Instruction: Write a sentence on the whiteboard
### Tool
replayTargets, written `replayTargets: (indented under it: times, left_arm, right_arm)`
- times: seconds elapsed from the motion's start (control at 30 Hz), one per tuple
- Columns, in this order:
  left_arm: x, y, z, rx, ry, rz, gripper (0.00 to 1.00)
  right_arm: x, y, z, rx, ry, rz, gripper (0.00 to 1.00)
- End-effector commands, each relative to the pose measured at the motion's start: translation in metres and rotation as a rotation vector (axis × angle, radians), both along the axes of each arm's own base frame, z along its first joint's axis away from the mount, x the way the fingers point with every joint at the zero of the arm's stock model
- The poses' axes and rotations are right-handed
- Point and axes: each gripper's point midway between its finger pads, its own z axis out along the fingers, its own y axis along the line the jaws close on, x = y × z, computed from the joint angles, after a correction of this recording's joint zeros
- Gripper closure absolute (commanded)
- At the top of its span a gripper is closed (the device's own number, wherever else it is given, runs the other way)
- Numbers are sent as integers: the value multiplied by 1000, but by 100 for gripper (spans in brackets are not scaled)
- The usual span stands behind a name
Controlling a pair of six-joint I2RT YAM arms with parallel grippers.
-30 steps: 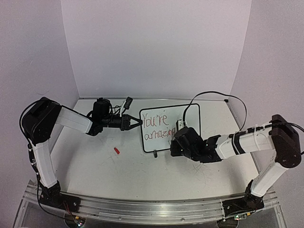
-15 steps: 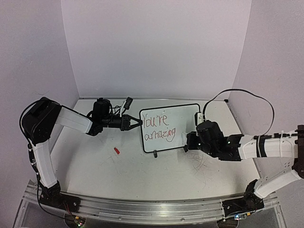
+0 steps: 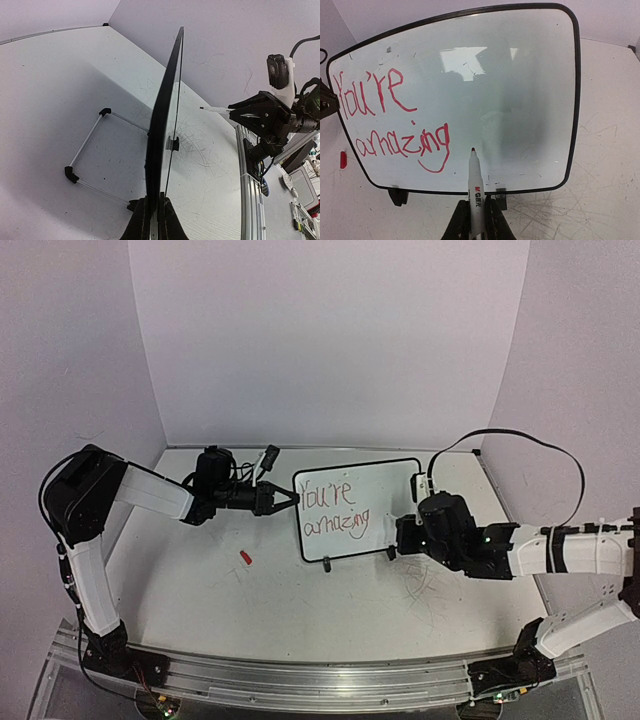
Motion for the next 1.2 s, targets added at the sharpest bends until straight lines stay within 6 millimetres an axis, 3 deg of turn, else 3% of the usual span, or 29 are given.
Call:
replayTargets:
  times: [0.0,0.43,0.73,1.17]
  left_arm:
    - [-4,-2,5,21,-18,-10,100]
    - [-3,-1,6,31,-22,-8,100]
    - [-4,-2,5,32,-16,-14,100]
    - [-3,-3,6,31,-16,-16,100]
  right_arm:
    - [3,-7,11,-23,-39,-4,100]
    - [12,-11,13,-5,-48,-4,100]
    - [24,8,10,-27,-41,31,100]
    - [42,18,23,-26,-95,5,100]
